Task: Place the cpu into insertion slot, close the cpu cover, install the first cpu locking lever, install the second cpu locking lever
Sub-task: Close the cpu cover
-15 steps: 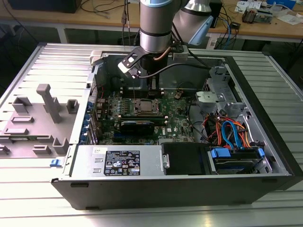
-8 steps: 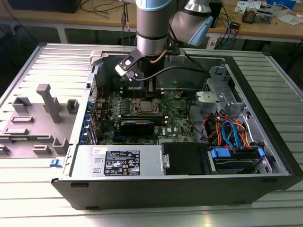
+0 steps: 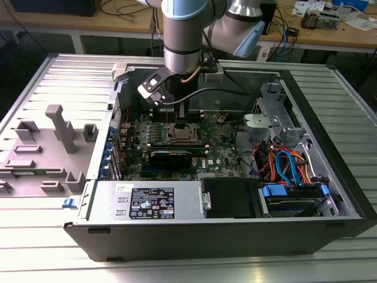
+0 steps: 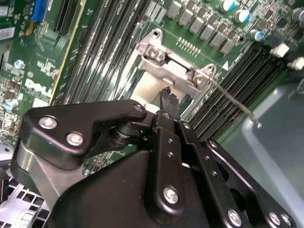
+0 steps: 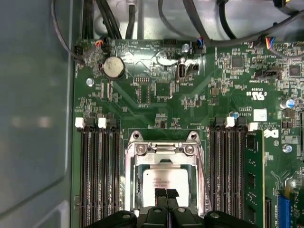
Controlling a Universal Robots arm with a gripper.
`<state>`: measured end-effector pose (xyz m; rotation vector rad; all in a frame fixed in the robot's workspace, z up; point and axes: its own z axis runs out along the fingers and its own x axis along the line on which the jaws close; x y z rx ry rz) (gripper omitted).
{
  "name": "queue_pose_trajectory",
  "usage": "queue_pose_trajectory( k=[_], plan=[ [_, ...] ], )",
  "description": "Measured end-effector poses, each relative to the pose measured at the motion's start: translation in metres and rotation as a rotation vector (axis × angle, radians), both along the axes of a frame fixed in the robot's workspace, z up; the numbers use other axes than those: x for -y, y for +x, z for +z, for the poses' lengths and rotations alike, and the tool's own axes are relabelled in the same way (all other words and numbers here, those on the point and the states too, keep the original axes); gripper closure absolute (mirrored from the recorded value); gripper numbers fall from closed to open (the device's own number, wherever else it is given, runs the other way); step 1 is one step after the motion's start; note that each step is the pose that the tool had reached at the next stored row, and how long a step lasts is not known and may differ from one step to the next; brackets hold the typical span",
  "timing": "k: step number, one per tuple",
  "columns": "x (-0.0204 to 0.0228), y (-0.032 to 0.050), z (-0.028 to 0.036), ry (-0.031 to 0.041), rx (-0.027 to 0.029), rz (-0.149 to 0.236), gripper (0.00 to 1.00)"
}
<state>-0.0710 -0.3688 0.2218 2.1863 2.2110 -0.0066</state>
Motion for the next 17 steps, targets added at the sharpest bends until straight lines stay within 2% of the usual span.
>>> queue_pose_trajectory(
  k=[9, 17],
  plan=[
    [0.0001, -0.0192, -0.0060, 0.0001, 0.0000, 0.007, 0.89],
    [0.0001, -0.0206, -0.0106, 0.0000, -0.0002, 0.008, 0.89]
  ],
)
